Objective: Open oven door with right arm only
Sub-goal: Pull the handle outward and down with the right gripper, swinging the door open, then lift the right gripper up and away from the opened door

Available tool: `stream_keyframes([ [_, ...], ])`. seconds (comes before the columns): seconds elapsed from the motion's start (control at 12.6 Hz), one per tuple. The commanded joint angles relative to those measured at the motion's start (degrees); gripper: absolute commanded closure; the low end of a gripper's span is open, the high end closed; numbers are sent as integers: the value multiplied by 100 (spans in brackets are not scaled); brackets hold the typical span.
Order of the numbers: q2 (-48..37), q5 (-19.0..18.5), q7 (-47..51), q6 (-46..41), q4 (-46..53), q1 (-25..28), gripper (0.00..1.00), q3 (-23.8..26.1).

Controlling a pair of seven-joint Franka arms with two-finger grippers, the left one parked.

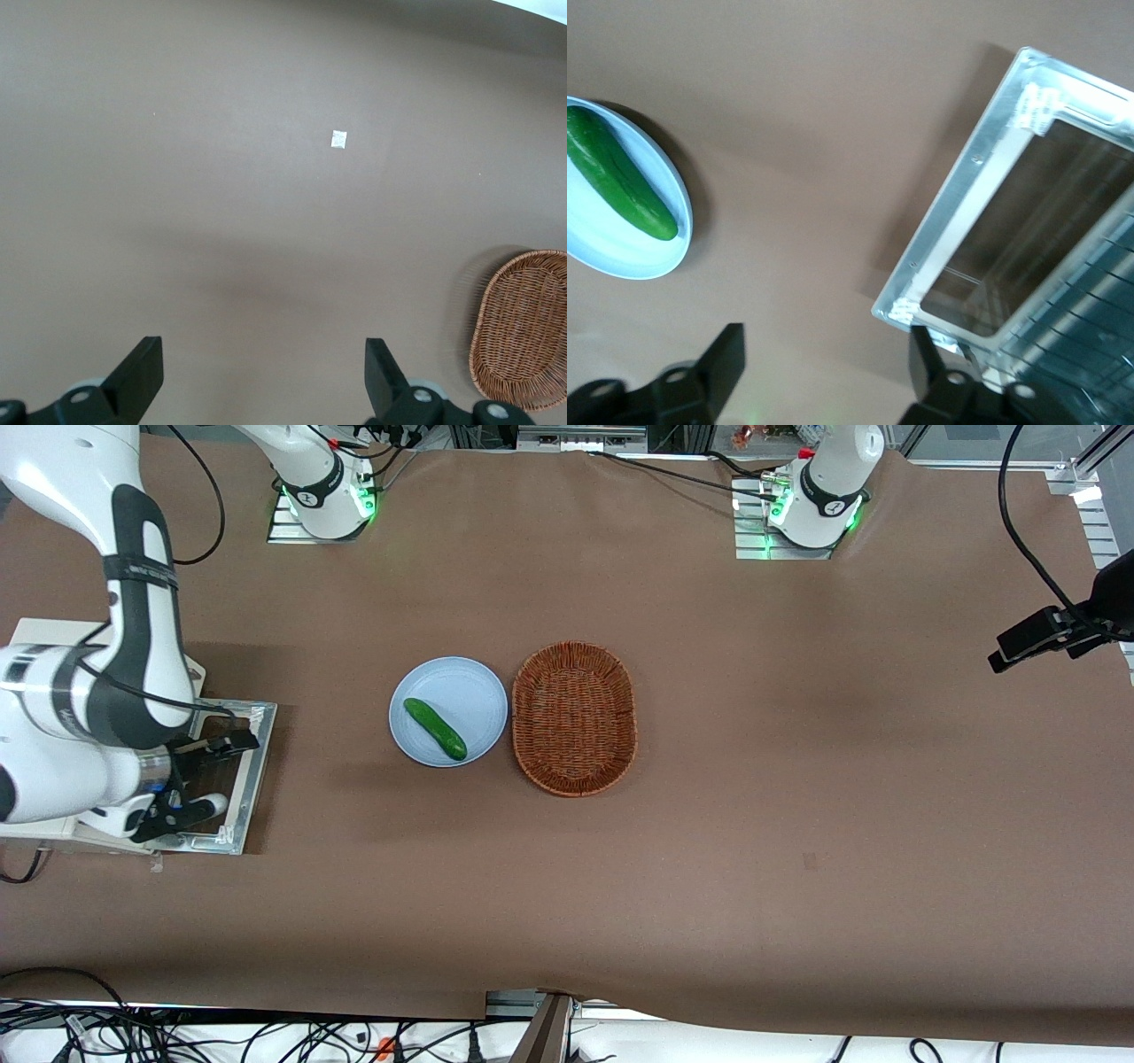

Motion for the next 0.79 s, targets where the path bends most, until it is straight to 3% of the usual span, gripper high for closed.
stream_keyframes([
  [0.0,-71,-67,-23,-446,412,-50,0,-55],
  [0.71,-1196,-226,39,-325,-18,-32,0,-450],
])
